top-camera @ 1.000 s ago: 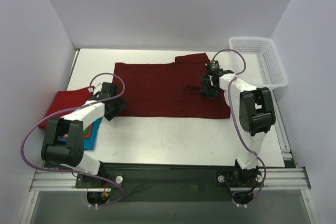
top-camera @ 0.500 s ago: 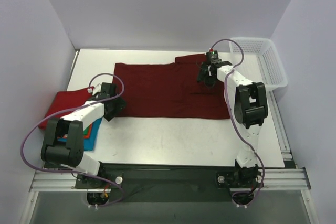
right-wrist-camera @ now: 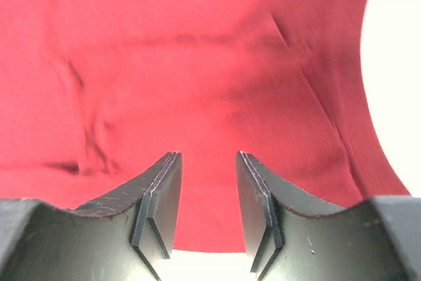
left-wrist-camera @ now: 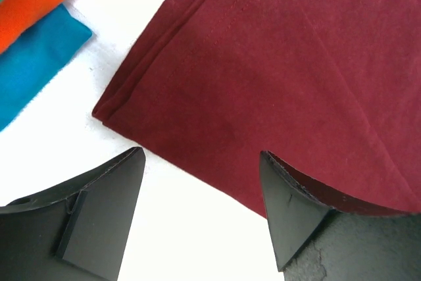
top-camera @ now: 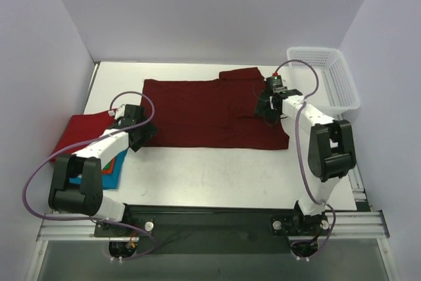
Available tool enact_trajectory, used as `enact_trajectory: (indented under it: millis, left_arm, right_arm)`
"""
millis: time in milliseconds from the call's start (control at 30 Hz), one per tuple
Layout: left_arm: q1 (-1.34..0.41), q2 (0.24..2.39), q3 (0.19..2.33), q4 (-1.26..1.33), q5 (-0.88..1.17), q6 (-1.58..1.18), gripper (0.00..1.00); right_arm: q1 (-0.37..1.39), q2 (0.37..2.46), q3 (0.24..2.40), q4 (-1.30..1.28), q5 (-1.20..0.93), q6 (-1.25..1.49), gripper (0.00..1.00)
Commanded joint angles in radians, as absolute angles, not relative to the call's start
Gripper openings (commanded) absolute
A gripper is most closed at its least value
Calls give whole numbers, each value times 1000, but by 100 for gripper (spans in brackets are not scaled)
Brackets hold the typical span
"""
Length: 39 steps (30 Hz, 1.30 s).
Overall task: Fold and stack the t-shirts
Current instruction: Fold the flattened tshirt in 1/3 of the way
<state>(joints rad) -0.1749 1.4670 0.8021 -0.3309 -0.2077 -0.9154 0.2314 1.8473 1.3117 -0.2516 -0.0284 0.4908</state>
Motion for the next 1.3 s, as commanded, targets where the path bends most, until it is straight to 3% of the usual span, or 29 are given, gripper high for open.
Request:
enact_trajectory:
  millis: [0, 400, 800, 1267]
  left_arm:
    - [-172, 1419, 788, -288, -193, -903, 81]
    - [-190, 1316, 733, -443, -354, -979, 82]
    - [-126, 1396, 715, -319, -319, -937, 81]
    - [-118, 1462, 710, -238, -307, -940, 57]
  right_arm:
    - [227, 1673, 1162, -279, 17, 574, 39]
    - [147, 1289, 714, -232, -52, 701, 39]
    - [22, 1275, 614, -192, -106, 663, 39]
    - [-40, 1351, 612, -126, -127, 660, 39]
